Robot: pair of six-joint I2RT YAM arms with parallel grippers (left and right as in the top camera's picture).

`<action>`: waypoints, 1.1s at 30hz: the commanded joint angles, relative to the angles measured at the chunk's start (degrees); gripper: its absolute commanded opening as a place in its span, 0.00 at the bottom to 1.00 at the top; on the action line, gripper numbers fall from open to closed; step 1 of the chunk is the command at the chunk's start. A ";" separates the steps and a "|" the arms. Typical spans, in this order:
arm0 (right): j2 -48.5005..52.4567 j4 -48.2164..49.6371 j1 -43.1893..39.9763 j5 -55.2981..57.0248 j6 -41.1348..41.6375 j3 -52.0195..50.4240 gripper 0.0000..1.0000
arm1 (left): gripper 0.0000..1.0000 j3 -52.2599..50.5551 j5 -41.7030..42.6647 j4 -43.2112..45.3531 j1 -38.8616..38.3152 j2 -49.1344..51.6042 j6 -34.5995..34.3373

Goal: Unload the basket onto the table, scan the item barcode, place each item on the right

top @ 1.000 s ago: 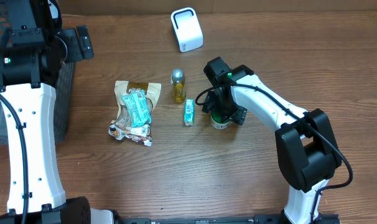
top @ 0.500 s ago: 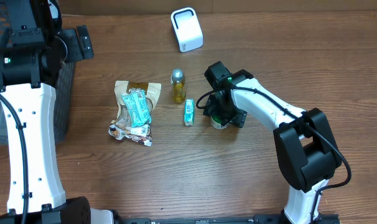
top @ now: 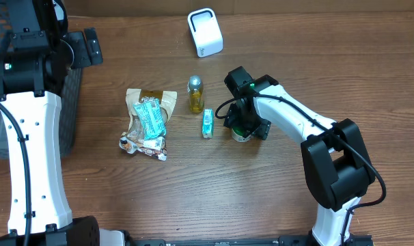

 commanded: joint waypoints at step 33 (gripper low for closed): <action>0.15 -26.45 -2.75 -39.15 -0.22 10.27 0.52 | 1.00 0.00 0.09 0.00 -0.04 0.20 0.87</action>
